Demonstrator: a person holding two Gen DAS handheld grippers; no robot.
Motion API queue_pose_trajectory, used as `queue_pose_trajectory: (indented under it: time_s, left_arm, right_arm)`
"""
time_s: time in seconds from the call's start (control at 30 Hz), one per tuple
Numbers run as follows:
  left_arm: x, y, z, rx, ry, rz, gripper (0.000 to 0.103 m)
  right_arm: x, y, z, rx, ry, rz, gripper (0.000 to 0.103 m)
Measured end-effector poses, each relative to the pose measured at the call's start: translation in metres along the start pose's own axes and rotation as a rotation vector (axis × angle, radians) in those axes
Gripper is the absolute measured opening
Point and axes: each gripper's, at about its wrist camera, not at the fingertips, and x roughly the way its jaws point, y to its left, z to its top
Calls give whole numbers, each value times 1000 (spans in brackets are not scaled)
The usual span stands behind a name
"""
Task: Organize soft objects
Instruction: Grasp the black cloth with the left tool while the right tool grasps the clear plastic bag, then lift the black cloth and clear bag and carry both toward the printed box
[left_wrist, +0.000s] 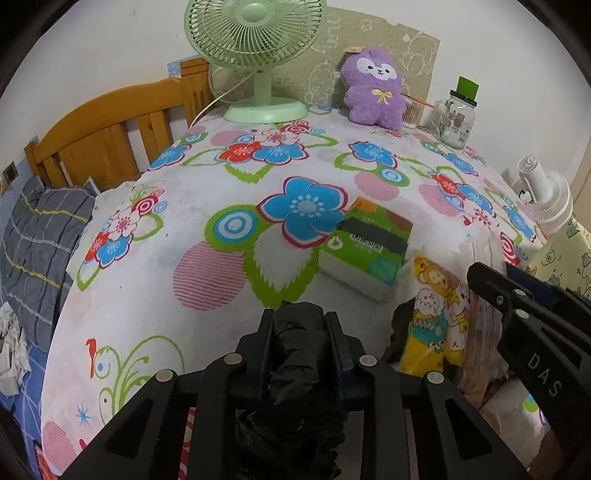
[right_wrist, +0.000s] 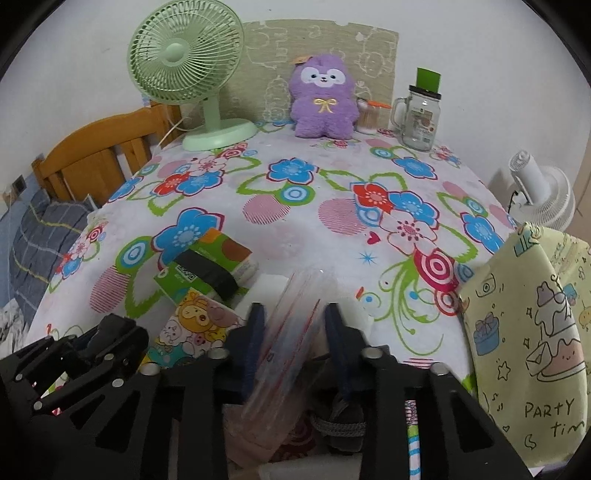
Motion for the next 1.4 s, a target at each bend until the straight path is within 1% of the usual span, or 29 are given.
queue_pose_trajectory:
  time_s: [0.07, 0.17, 0.27, 0.73, 1.17, 1.4]
  left_arm:
    - [-2, -1, 3, 0, -9, -2, 24]
    - [-7, -3, 6, 3, -21, -10, 24]
    - [-11, -6, 8, 5, -34, -17, 24]
    - [-48, -26, 17, 33, -111, -37, 24]
    - [-97, -55, 19, 61, -212, -52, 24]
    - [-122, -76, 19, 82, -263, -64, 24]
  right_arm:
    - [0, 0, 1, -3, 0, 10, 24]
    - [-3, 2, 2, -9, -8, 21, 20]
    - [-7, 2, 3, -15, -14, 30, 18]
    - [-47, -5, 12, -8, -84, 38, 17]
    - [-102, -27, 15, 8, -171, 19, 17]
    - [-128, -45, 16, 17, -211, 9, 17]
